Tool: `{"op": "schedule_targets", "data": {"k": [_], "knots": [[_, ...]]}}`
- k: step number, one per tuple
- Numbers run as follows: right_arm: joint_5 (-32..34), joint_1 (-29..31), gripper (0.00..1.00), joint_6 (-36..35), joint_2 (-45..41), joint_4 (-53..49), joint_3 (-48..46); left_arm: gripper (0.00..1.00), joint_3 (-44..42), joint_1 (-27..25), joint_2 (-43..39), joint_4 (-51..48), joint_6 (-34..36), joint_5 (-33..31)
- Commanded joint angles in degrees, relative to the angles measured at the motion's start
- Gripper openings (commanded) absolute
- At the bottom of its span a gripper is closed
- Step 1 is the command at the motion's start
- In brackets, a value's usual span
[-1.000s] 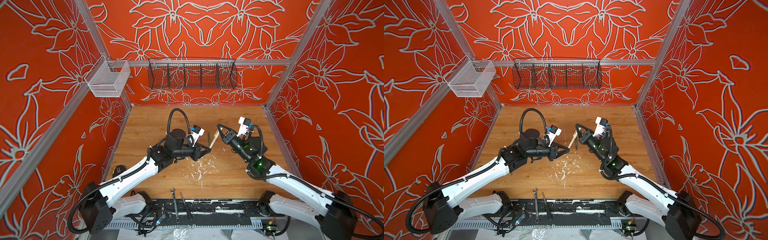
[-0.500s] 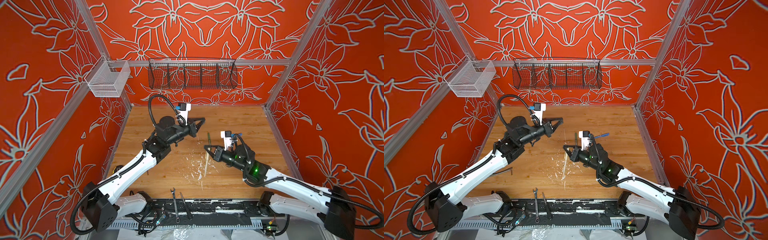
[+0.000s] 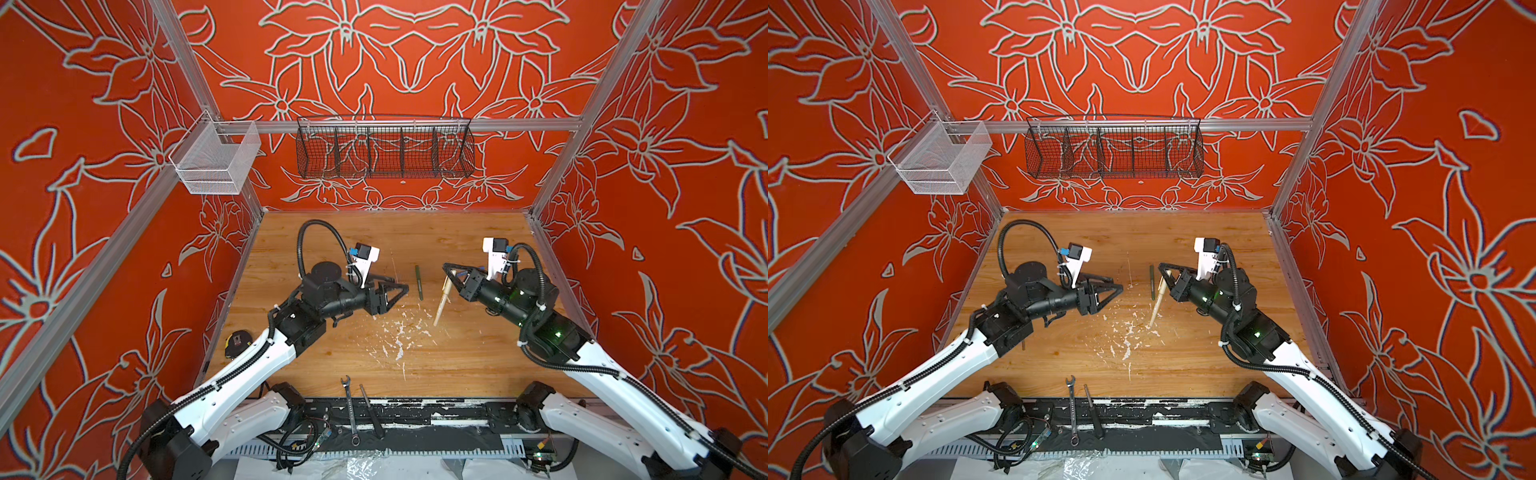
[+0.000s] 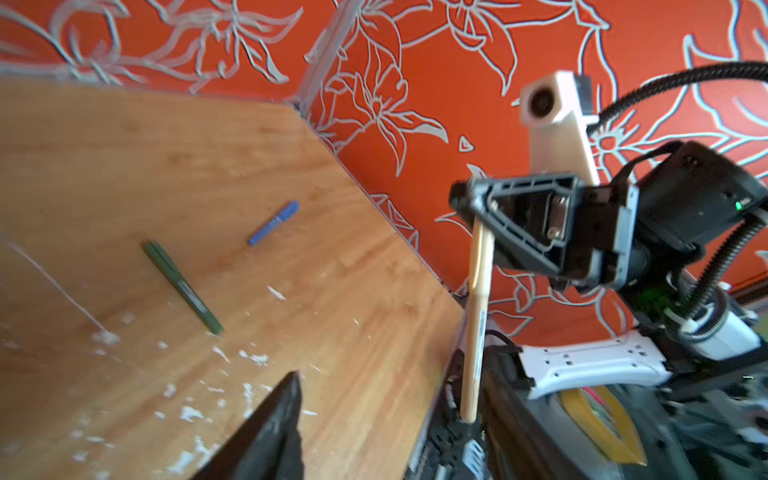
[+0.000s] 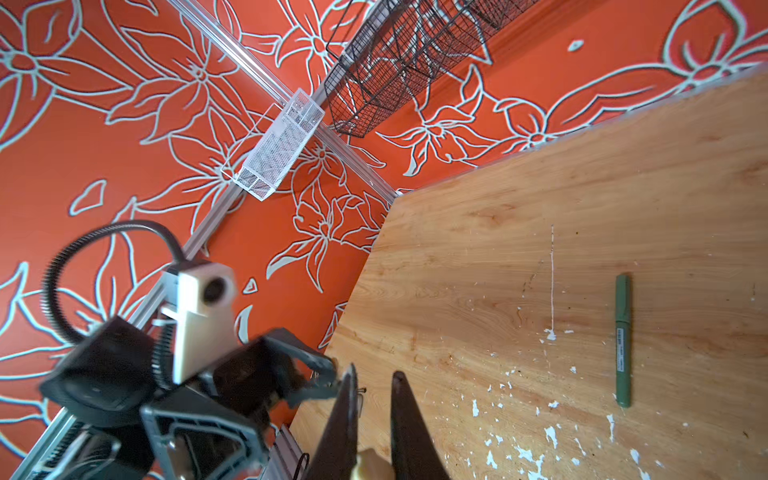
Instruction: Insert the pens into the pen caps
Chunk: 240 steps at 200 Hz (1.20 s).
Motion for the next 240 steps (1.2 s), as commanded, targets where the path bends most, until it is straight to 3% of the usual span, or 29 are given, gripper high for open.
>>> {"op": "schedule_targets", "data": {"k": [1, 59, 133, 162, 240], "knots": [[-6.1, -0.2, 0.00, 2.2, 2.0, 3.0, 0.9, 0.72, -4.8, -2.4, 1.4, 7.3, -5.0, 7.4], [-8.2, -0.2, 0.00, 6.9, 2.2, 11.0, -2.2, 0.79, -0.8, -8.5, 2.2, 5.7, -0.8, 6.1], [-8.9, -0.2, 0.00, 8.9, 3.8, 16.2, -3.4, 0.79, -0.1, -11.1, 3.3, 7.3, -0.7, 6.6], [-8.5, -0.2, 0.00, 9.8, 4.6, 19.2, -4.3, 0.67, 1.3, -11.2, 3.4, 6.3, -0.4, 6.2], [-9.2, -0.2, 0.00, 10.4, 7.5, 22.0, -3.7, 0.60, 2.4, -11.3, 4.2, 4.1, 0.0, 4.8]]}}
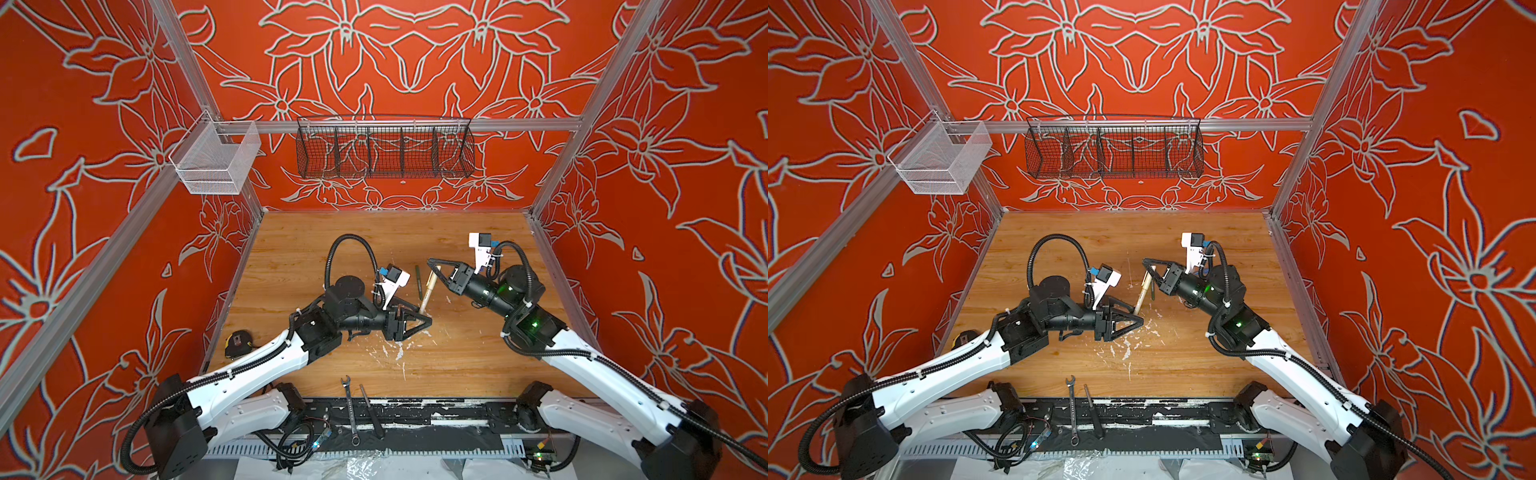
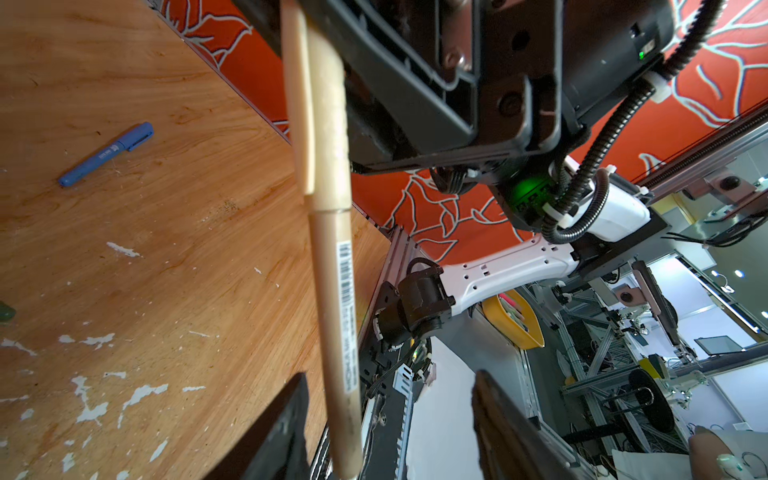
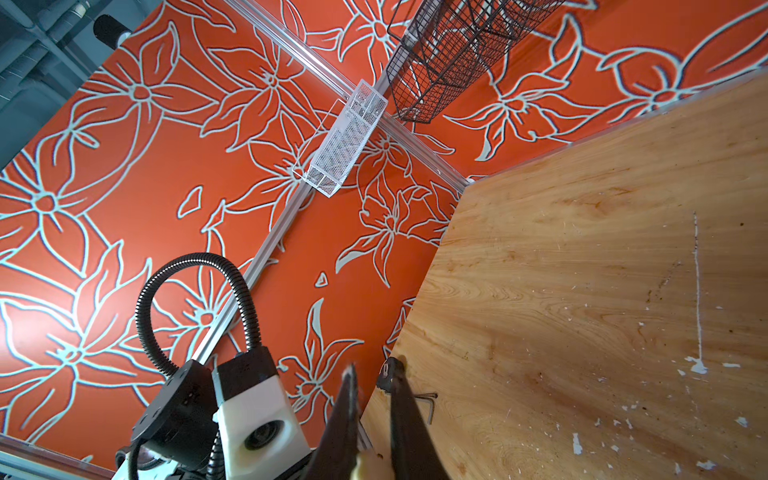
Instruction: Insert the pens into the pen caps
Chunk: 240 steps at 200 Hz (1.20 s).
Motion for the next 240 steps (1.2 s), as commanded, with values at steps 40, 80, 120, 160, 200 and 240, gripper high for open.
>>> {"op": "schedule_targets", "data": {"k": [40, 80, 120, 160, 200, 240], "knots": [[0.0, -0.1, 0.00, 0.8, 0.0, 3.7, -0.3, 0.50, 1.8, -0.4, 0.7, -0.6, 1.3, -0.5], [1.1, -0.1, 0.00, -0.5, -1.5, 1.9, -0.3, 0.30, 2.6, -0.4, 1.5, -1.2, 1.3, -1.1], [1.7, -0.1, 0.00, -1.7, -3.8, 0.1, -0.5, 0.15, 4.3, -0.4, 2.7, -2.7, 0.8, -2.3], [1.3, 0.0, 0.00, -2.6, -5.4, -2.1, -0.5, 0.00, 6.8, -0.3, 2.9, -6.0, 0.9, -7.2], [0.2, 0.2, 0.00, -3.4, -6.8, -4.5, -1.4, 0.00, 12.2, -0.1, 4.7, -8.7, 1.2, -14.3], [2.6, 1.6, 0.00, -3.7, -9.2, -6.2, -4.2, 0.00, 18.5, 1.3, 8.2, -6.4, 3.9, -15.5]]}}
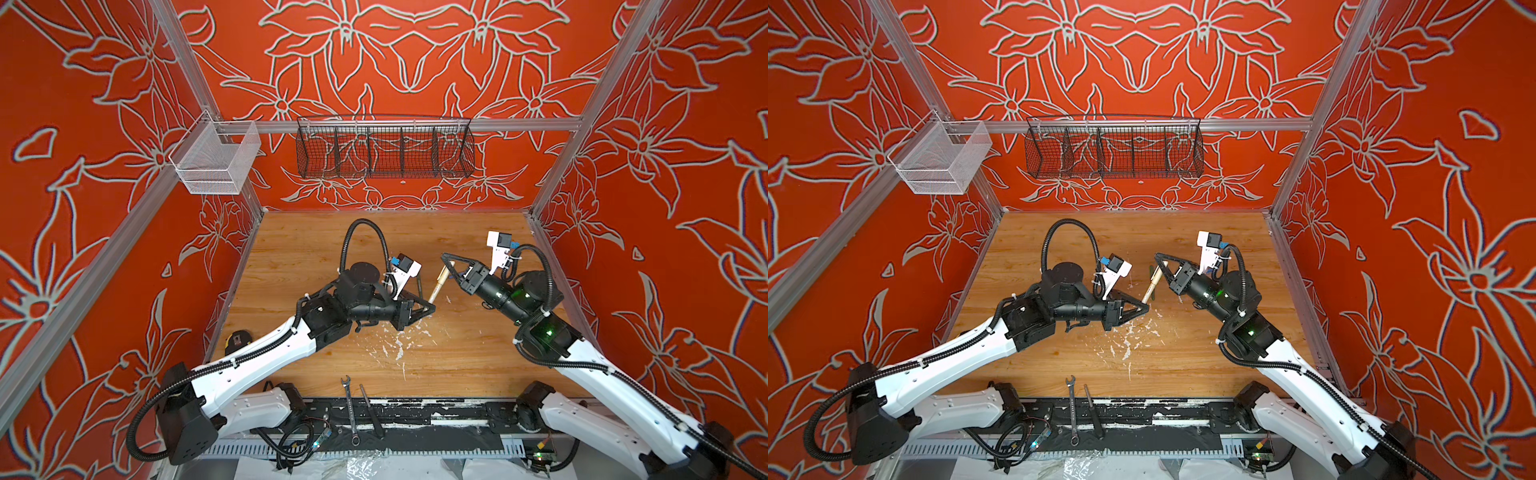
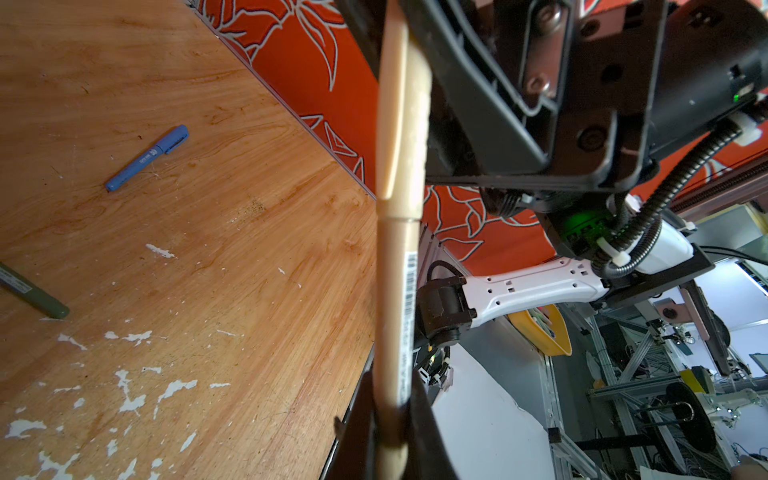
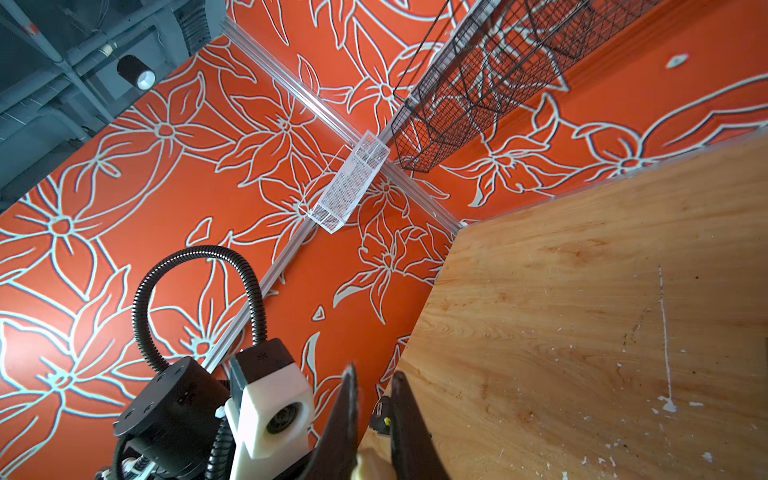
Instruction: Insert the pens into the pen caps
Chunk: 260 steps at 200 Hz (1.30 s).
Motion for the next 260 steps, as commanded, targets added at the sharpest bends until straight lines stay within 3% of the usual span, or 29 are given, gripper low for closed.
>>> {"op": "schedule_targets", "data": {"k": [1, 76, 139, 204, 237, 246, 260], "knots": [[-3.1, 2.2, 0.00, -1.5, -1.8, -4.2, -3.2, 0.00, 5.5, 2.7, 2.1, 6.6, 0.0, -9.2], [2.9, 7.8, 0.00, -0.1, -1.8, -0.5, -8.2, 0.00, 11.4, 7.0, 10.1, 18.5, -3.0, -5.4], [2.9, 9.1, 0.00, 2.9, -1.3, 1.5, -10.8, 0.00, 12.7, 8.5, 11.5, 24.9, -3.9, -4.8], [3.6, 10.4, 0.00, 1.4, -2.1, -3.3, -9.4, 0.00, 12.8, 9.9, 12.7, 28.6, -5.7, -3.7], [7.8, 10.3, 0.00, -4.1, -5.3, -12.4, -4.7, 0.00, 10.6, 9.8, 12.5, 27.6, -6.4, 0.0], [9.5, 10.1, 0.16, -5.9, -6.3, -15.9, -2.8, 0.00, 8.9, 9.8, 12.0, 27.7, -6.5, 0.2], [10.4, 9.4, 0.26, -8.5, -7.7, -20.0, -0.3, 0.00, 6.8, 9.7, 11.7, 27.4, -6.5, 1.5]]}}
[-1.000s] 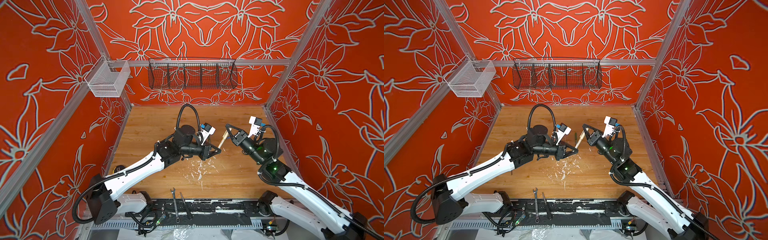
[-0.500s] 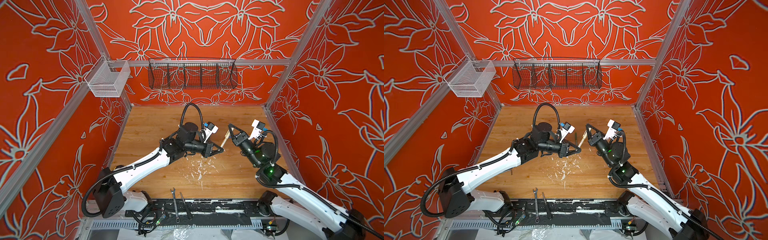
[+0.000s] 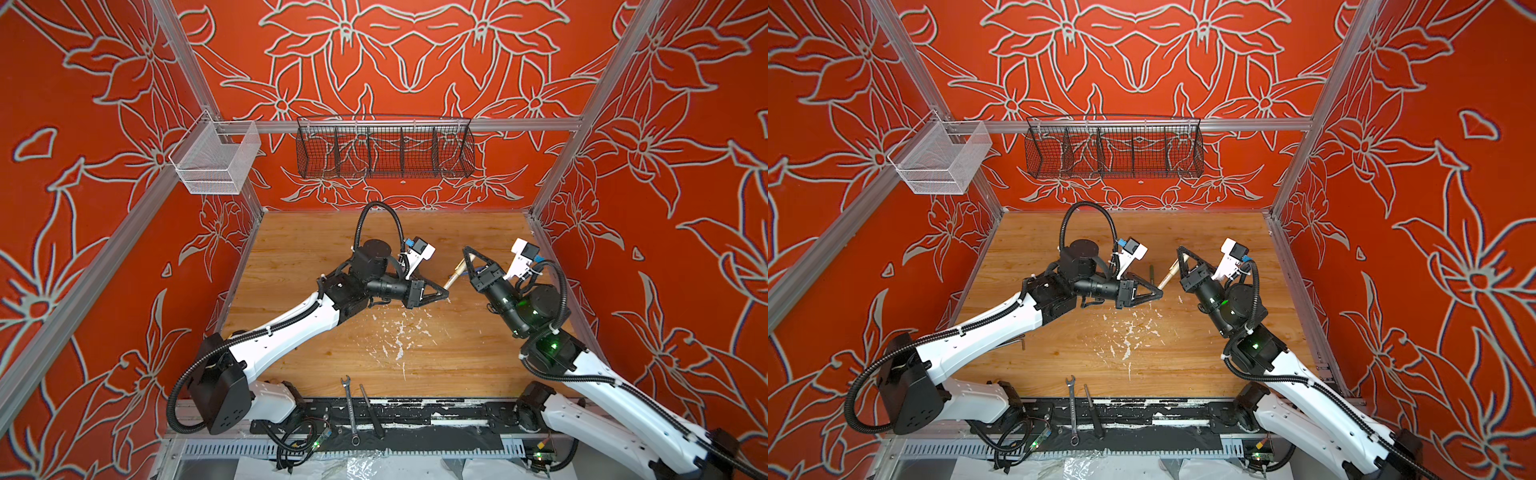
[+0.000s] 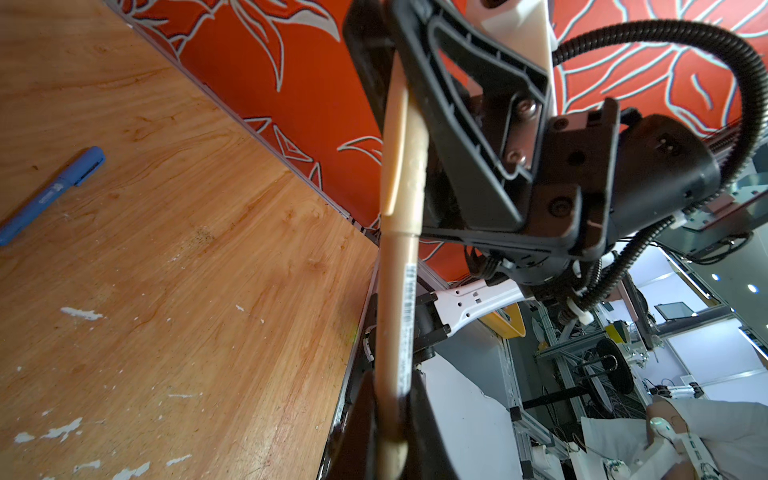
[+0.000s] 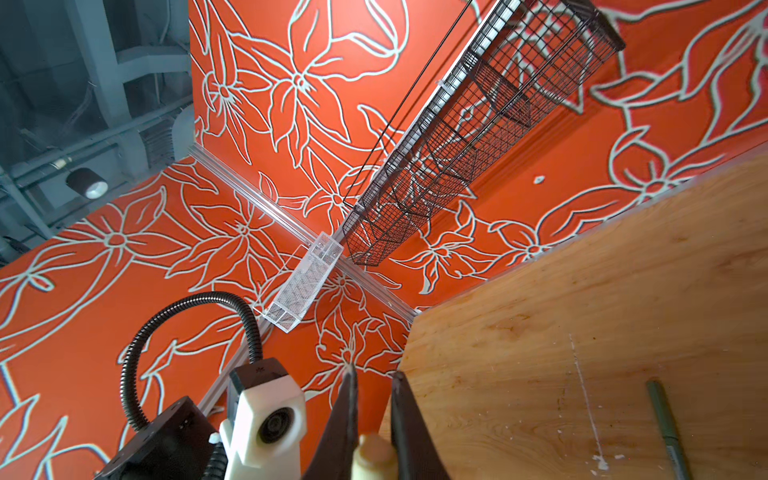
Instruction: Insert the pens into the pen caps
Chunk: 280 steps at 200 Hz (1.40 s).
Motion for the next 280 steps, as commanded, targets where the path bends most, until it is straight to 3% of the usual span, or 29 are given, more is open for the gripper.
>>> {"op": "schedule_targets", "data": {"k": [1, 24, 86, 118, 168, 192, 280], "knots": [[-12.2, 4.4, 0.27, -6.3, -2.3, -19.1, 2.2, 0.00, -0.1, 4.3, -0.3, 17.1, -4.8, -13.4], [-12.9, 2.8, 0.53, -8.2, -3.3, -22.8, 6.1, 0.00, -3.3, 3.7, -1.2, 17.2, -4.8, -12.0], [-11.0, 1.6, 0.73, -15.2, -4.8, -45.0, 20.6, 0.00, -11.8, 3.2, -10.3, 8.9, -1.8, -12.4], [-17.0, 1.6, 0.75, -17.7, -3.3, -49.8, 22.3, 0.00, -13.4, 1.8, -14.4, 5.4, -0.5, -12.8], [-28.1, 1.6, 0.76, -19.7, 1.4, -39.8, 19.4, 0.00, -15.5, 1.6, -20.0, 1.4, 0.6, -13.4], [-28.5, 1.6, 0.78, -20.4, 2.1, -34.0, 19.0, 0.00, -16.1, 1.4, -20.7, 1.8, 0.5, -12.2], [-31.7, 1.1, 0.77, -20.7, 10.5, -28.0, 23.3, 0.00, -14.1, -0.2, -18.7, 2.7, 0.4, -10.1]]}}
